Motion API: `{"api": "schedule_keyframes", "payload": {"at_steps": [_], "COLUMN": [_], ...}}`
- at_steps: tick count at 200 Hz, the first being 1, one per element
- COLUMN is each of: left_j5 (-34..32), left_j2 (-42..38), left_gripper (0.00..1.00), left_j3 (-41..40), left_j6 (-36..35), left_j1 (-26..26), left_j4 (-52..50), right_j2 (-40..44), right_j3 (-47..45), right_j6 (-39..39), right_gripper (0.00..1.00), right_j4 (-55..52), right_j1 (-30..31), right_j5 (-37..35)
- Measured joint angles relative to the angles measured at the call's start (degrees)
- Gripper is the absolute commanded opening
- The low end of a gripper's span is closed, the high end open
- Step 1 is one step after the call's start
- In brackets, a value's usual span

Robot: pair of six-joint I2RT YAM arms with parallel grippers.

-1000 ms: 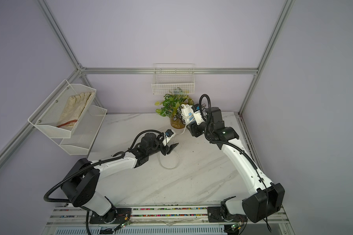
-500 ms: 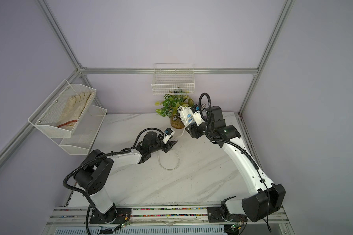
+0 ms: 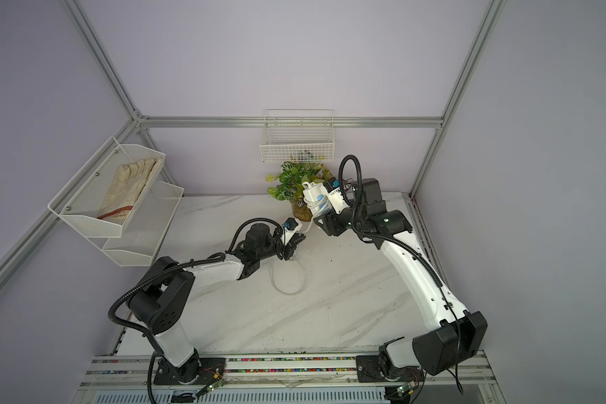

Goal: Wrap the cord around the power strip
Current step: Wrap the power cord around the power strip.

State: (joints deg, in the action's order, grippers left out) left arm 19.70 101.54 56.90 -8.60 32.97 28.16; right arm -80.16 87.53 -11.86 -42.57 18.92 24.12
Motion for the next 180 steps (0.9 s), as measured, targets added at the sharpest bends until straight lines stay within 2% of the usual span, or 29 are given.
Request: {"api": "schedule_keyframes", "payload": {"at_steps": [35, 83, 123, 180], "left_j5": [3.06, 5.05, 8.48, 11.28], "left_j2": [0.0, 1.25, 4.66, 5.75], "left_gripper": [0.0, 0.0, 0.0, 0.0], "left_j3": [2.99, 15.43, 25.29, 31.04], "left_j6": [-1.07, -6.12, -10.43, -14.71], "left_j1": [-4.5, -6.86, -6.62, -6.58], "left_j4": [-3.87, -13.99, -22.08, -32.59], "right_j2": [0.13, 3.98, 6.45, 6.67], "right_j3": [-0.13, -4.72, -10.05, -14.88], "right_j6": [-3.23, -9.86, -18.18, -28.89], "right_gripper": [0.0, 0.0, 0.0, 0.0], "right_j4": [-1.07, -1.6, -2.38, -4.59], "right_j1": [-0.02, -0.24, -0.94, -1.05], "right_j5": [5.55, 14.64, 17.88, 18.91]}}
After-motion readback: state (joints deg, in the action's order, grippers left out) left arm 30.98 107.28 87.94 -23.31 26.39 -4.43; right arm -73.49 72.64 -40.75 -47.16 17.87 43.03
